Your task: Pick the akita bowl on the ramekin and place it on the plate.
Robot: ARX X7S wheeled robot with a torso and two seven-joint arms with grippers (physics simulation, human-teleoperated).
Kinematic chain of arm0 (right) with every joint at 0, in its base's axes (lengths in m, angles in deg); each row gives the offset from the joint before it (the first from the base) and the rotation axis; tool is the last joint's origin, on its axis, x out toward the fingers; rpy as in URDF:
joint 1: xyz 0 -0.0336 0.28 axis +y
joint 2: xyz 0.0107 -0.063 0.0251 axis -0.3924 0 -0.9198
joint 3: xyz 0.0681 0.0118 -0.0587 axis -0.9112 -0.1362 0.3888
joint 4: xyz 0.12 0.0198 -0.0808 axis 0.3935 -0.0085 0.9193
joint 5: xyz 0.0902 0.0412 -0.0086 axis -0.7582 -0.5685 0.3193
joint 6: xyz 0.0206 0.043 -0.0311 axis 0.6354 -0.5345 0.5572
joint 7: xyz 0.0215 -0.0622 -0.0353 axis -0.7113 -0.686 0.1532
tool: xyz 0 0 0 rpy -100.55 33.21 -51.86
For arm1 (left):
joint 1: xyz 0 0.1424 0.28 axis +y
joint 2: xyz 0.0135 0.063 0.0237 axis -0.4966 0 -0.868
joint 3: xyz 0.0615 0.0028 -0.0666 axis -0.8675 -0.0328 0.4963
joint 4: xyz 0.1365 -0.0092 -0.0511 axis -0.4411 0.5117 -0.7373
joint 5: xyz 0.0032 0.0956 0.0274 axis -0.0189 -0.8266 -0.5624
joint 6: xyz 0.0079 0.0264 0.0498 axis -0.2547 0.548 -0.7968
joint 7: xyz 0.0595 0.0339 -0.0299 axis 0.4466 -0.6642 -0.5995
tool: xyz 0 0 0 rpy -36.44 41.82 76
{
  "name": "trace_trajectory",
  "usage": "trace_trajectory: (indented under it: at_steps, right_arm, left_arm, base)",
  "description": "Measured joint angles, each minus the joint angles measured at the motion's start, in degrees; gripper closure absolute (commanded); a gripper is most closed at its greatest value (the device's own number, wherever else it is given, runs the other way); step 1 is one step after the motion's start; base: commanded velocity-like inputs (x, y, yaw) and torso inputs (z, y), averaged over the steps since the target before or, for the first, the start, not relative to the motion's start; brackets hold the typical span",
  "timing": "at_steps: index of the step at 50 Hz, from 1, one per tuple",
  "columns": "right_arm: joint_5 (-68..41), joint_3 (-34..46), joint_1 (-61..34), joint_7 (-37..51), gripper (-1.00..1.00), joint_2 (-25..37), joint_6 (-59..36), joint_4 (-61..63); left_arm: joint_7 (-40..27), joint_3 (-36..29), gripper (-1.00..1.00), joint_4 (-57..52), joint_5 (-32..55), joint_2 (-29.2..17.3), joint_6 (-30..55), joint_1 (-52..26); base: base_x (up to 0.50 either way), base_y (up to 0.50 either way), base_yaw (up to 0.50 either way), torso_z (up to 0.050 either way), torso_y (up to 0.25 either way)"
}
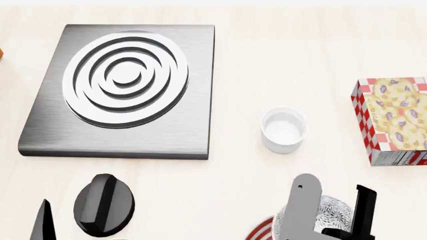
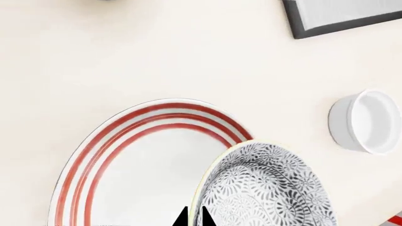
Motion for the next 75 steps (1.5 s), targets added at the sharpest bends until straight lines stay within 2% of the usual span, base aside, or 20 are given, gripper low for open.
trace_trajectory:
  at_steps: [75]
  right_arm:
    - [-1.5, 0.7, 16.9, 11.2, 1.0, 4.0, 14.5, -2.9]
  left_arm:
    - [-1.4, -1.3, -1.0, 0.6, 0.1, -1.1, -0.5, -0.5]
  base:
    - [0.0, 0.0, 0.0, 0.0, 0.0]
